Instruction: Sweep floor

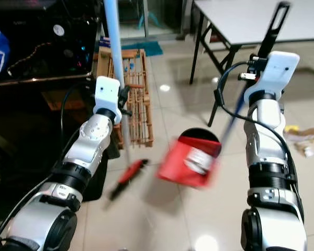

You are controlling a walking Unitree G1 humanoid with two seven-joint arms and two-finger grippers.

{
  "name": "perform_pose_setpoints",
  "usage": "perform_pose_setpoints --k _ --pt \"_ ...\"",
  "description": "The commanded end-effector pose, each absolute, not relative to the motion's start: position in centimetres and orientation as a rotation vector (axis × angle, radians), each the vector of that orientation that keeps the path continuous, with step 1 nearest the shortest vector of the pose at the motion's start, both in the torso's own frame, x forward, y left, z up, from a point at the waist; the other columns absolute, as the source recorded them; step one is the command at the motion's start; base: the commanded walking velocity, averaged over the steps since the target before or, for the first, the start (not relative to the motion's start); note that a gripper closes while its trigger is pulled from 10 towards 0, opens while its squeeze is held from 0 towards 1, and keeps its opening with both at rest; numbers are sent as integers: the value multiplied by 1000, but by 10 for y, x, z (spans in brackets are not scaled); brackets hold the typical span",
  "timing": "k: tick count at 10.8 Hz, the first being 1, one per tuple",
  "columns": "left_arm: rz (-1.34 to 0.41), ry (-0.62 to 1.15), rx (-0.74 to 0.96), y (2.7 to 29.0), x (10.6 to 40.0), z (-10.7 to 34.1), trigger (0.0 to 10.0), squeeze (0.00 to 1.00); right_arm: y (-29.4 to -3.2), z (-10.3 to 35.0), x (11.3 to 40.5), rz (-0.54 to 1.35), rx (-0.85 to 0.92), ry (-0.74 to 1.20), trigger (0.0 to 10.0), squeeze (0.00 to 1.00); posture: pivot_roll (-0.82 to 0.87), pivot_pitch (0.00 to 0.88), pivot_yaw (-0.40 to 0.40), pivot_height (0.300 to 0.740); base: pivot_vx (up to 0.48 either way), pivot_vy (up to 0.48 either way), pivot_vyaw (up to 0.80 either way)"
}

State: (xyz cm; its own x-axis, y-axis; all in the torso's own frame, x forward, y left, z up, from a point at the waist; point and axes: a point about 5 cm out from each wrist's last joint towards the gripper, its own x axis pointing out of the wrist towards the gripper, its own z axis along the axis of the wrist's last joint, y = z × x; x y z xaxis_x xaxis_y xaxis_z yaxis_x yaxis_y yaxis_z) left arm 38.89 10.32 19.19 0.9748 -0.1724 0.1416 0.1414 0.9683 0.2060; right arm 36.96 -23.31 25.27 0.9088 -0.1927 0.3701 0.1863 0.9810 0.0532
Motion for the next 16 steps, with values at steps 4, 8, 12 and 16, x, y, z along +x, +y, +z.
perform_pose_setpoints --k 4,8,12,16 --pt "-179 -215 208 96 389 205 10000 0 -238 266 367 -217 29 -436 10000 0 -56 111 46 740 379 0 -231" --pt "-179 -215 208 96 389 205 10000 0 -238 266 367 -217 29 -436 10000 0 -56 111 46 740 379 0 -463" --pt "-179 -215 208 96 389 205 10000 0 -238 266 367 -217 29 -436 10000 0 -56 111 46 740 379 0 -463" --pt "-176 -209 211 97 389 204 10000 0 -233 266 368 -210 40 -438 10000 0 -50 129 49 740 377 0 -316"
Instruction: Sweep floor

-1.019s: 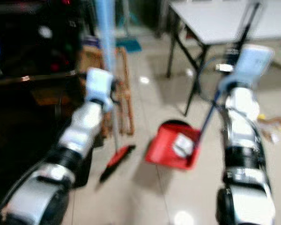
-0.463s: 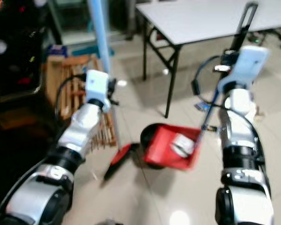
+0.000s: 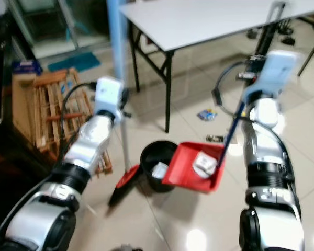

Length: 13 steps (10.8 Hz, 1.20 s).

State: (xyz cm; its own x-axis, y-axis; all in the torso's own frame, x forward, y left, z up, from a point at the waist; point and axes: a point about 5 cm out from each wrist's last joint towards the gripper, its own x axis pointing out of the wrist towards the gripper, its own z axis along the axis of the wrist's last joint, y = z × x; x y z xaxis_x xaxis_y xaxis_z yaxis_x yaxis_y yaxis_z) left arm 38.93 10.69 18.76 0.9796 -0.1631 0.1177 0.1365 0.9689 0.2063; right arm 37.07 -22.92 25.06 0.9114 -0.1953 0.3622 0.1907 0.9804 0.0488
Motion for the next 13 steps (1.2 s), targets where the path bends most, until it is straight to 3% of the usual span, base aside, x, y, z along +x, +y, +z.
perform_pose_setpoints --k 1,3,13 --pt "-176 -210 211 97 389 205 10000 0 -232 266 368 -202 23 -439 10000 0 -50 128 50 740 379 0 0" --pt "-180 -213 213 96 390 206 10000 0 -220 264 368 -146 -79 -436 10000 0 -51 124 52 740 375 0 800" --pt "-177 -209 210 97 389 205 10000 0 -221 263 368 -150 -33 -436 10000 0 -49 131 53 740 379 0 0"
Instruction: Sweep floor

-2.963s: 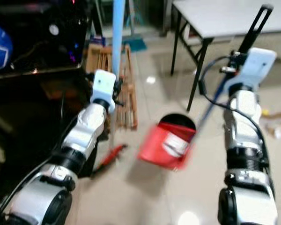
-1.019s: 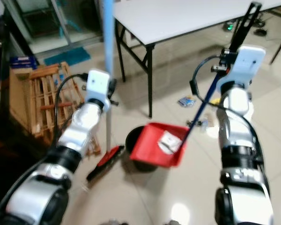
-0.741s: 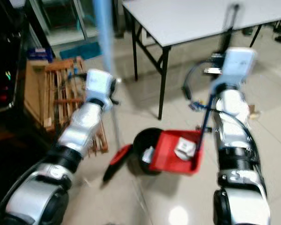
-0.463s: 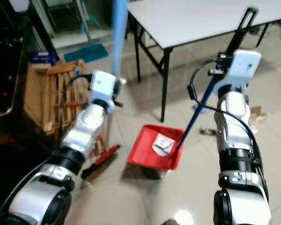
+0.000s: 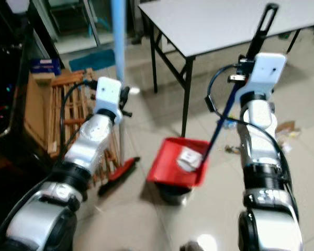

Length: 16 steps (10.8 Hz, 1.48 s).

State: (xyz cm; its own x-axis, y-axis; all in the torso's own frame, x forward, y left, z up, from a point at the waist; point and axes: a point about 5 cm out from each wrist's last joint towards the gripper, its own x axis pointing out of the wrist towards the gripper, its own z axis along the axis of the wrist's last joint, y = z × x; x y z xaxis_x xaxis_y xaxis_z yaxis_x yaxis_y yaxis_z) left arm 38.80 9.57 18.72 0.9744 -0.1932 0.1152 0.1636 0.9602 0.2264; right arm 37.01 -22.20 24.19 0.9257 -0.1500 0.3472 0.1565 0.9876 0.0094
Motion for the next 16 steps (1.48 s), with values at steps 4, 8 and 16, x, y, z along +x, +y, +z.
perform_pose_setpoints --k 4,8,16 --pt "-176 -206 207 97 389 205 10000 0 -222 262 368 -155 -33 -433 10000 0 -50 138 53 740 370 0 0" --pt "-164 -216 199 97 389 206 10000 0 -222 261 368 -153 -28 -432 10000 0 -50 138 54 740 250 0 0" --pt "-179 -231 186 94 387 205 10000 0 -223 277 376 -94 -166 -452 10000 0 -48 122 45 740 0 0 0"
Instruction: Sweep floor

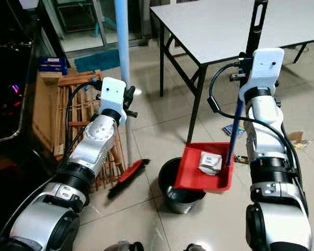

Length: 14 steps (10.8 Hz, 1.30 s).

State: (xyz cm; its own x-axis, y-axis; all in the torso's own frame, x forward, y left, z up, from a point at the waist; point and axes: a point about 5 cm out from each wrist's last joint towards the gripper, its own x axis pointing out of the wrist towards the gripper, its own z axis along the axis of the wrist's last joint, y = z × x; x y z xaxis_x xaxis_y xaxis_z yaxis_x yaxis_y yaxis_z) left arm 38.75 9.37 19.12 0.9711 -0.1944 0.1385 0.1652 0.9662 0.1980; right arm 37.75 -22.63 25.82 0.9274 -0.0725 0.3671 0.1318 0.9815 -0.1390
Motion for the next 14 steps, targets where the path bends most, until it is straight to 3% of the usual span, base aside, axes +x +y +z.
perform_pose_setpoints --k 1,4,8,14 --pt "-179 -235 186 94 386 206 10000 0 -219 282 377 -82 -182 -480 10000 0 -48 118 47 740 0 0 0" --pt "-185 -247 194 93 385 207 10000 0 -201 304 375 -8 -313 -617 10000 0 -47 113 48 740 0 0 0" --pt "-192 -243 191 93 383 205 10000 0 -197 304 377 19 -379 -638 10000 0 -48 120 55 740 0 0 0" --pt "-204 -244 189 90 382 205 10000 0 -179 314 369 128 -623 -759 10000 0 -51 123 58 740 0 0 0"
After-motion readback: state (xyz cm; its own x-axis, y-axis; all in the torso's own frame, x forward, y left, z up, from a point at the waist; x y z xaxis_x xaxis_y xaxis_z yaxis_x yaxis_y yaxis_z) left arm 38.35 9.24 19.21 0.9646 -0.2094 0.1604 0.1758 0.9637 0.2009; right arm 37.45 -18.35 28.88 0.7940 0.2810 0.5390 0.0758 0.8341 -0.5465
